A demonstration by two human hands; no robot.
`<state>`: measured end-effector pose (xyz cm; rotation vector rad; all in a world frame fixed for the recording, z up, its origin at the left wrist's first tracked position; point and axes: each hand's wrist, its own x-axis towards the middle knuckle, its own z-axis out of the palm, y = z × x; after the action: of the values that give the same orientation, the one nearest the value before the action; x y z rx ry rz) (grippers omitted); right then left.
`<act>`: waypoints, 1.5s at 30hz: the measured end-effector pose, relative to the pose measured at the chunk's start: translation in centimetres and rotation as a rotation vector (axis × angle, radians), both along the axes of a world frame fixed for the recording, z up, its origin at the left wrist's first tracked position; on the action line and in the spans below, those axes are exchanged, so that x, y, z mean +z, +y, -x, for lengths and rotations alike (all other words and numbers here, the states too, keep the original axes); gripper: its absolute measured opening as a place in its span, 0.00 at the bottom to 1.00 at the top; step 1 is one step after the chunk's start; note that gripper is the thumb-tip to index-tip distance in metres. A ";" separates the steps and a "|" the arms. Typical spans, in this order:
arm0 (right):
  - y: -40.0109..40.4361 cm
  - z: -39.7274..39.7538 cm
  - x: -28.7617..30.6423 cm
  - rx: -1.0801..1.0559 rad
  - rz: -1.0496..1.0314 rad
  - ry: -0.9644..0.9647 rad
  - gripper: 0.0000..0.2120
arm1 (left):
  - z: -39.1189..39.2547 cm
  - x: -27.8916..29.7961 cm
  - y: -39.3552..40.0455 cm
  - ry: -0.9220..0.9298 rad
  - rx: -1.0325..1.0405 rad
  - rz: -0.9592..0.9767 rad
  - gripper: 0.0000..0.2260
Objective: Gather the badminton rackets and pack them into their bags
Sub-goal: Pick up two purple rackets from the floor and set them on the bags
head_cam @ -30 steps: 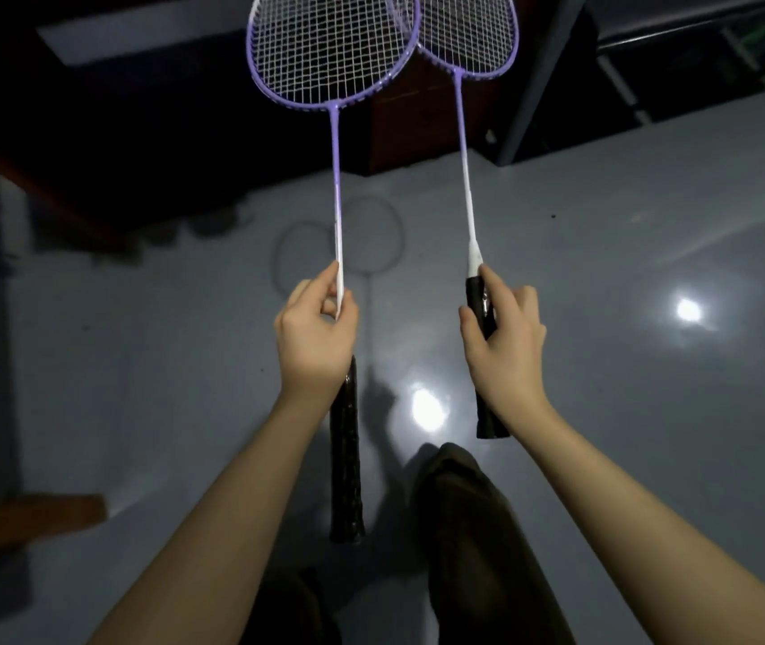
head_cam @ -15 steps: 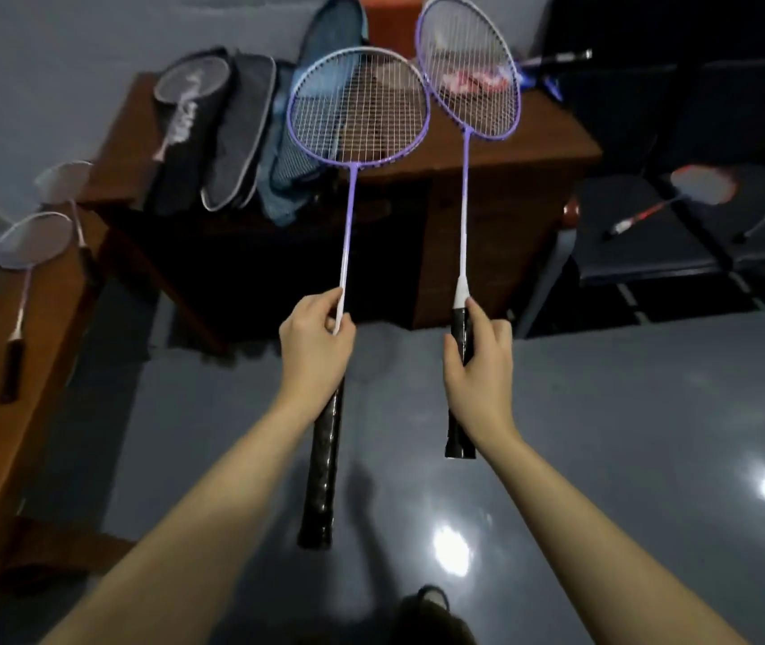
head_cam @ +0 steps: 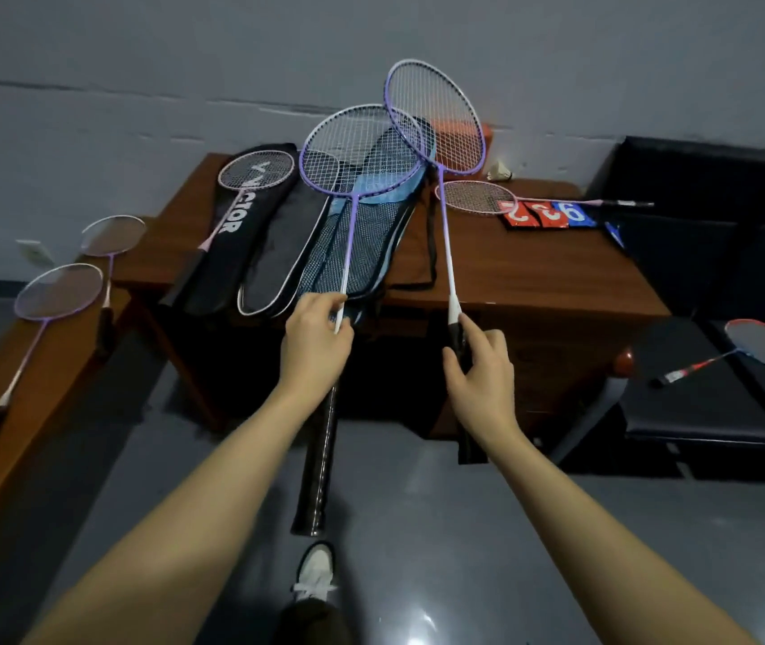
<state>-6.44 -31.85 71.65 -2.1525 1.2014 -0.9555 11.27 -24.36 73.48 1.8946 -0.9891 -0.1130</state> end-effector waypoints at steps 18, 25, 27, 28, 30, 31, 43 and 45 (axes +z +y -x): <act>-22.0 -16.0 -3.1 0.067 -0.155 0.111 0.25 | -17.1 -3.2 -23.2 0.084 -0.020 -0.103 0.15; -28.3 -16.8 -6.3 0.187 -0.210 0.140 0.25 | -17.3 -6.7 -30.7 0.161 0.029 -0.158 0.15; -29.9 -16.7 -7.1 0.208 -0.205 0.178 0.24 | -17.1 -7.9 -32.6 0.208 0.030 -0.181 0.15; -30.5 -16.7 -7.5 0.217 -0.202 0.197 0.24 | -17.0 -8.5 -33.3 0.236 0.021 -0.204 0.16; -31.5 -16.5 -8.3 0.233 -0.194 0.203 0.24 | -16.7 -9.9 -34.6 0.321 -0.053 -0.265 0.19; -31.9 -16.5 -8.6 0.239 -0.193 0.201 0.24 | -16.6 -10.6 -35.0 0.365 -0.115 -0.312 0.21; -35.0 -19.8 -12.2 0.198 -0.244 0.394 0.22 | -17.2 -14.9 -33.8 -0.163 -0.280 -0.644 0.25; -35.2 -20.0 -12.6 0.166 -0.253 0.473 0.20 | -17.2 -14.9 -33.7 -0.194 -0.278 -0.658 0.25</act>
<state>13.57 -67.04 59.08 -2.2879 1.2452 -0.2092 28.51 -58.10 58.58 2.3742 -1.4741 -0.4732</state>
